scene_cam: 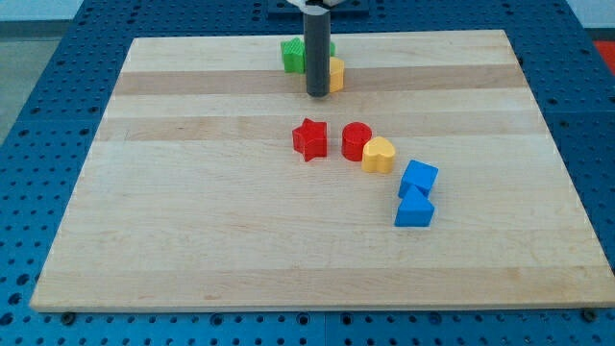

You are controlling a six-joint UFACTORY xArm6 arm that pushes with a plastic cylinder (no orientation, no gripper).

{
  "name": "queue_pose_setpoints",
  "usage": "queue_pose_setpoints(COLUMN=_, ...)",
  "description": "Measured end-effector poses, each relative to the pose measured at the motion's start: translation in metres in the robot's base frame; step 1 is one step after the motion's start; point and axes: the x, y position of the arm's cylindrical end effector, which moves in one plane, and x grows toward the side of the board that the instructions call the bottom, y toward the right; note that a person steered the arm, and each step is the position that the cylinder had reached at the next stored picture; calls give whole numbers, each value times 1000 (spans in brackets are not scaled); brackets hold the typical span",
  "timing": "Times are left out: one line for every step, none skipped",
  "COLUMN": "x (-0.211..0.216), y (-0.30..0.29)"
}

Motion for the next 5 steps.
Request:
queue_pose_setpoints(x=-15, y=0)
queue_pose_setpoints(x=-18, y=0)
queue_pose_setpoints(x=1, y=0)
queue_pose_setpoints(x=14, y=26)
queue_pose_setpoints(x=20, y=61)
